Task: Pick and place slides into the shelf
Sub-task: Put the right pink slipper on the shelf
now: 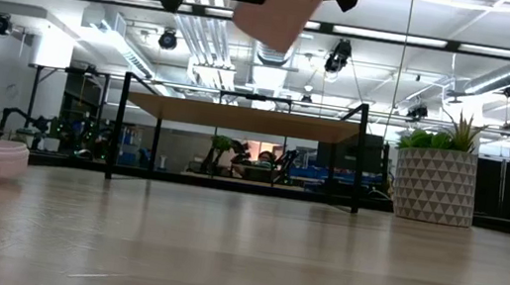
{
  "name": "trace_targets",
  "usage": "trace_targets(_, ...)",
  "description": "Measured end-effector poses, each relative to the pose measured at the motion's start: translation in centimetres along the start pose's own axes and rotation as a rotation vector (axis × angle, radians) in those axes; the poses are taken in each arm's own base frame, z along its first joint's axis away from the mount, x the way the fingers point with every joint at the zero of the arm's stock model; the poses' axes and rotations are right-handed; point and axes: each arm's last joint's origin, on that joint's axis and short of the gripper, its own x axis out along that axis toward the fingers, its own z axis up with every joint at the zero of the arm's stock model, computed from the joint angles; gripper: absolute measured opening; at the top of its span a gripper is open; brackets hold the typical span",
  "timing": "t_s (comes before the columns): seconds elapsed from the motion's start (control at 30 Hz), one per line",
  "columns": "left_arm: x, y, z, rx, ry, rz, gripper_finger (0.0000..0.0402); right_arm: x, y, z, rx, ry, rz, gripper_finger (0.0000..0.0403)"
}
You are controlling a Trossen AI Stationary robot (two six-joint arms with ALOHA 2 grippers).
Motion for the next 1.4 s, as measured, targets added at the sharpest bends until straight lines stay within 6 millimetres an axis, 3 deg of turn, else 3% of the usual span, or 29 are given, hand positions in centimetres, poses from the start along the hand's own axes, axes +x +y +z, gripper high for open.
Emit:
trace_targets(0.17,-1.5,0.1,-0.2,-0.013,0.079,0.063,0.0259,0.4,-0.6,-0.3,0.041,0.046,-0.059,0.0009)
trace_targets(0.47,-3.3,-0.9,1.5,0.002,0.087,0.095,0.0275,2.8,-3.1,-1.4,0.246,0.101,-0.180,0.0009)
trace_targets(0.9,-0.3,-2.2,3.2,0.188,0.240,0.258,0.0276,3.8,-4.1,-1.9,0.371,0.088,-0.198,0.0009)
trace_targets(1.23,2.3,-2.8,4.4,0.256,0.342,0.260,0.0276,4.8,-3.8,-2.3,0.369,0.115,-0.208,0.0009)
trace_targets(1.4,3.0,-2.7,4.3,0.277,0.435,0.265,0.0256,5.0,-3.7,-2.4,0.367,0.120,-0.209,0.0009)
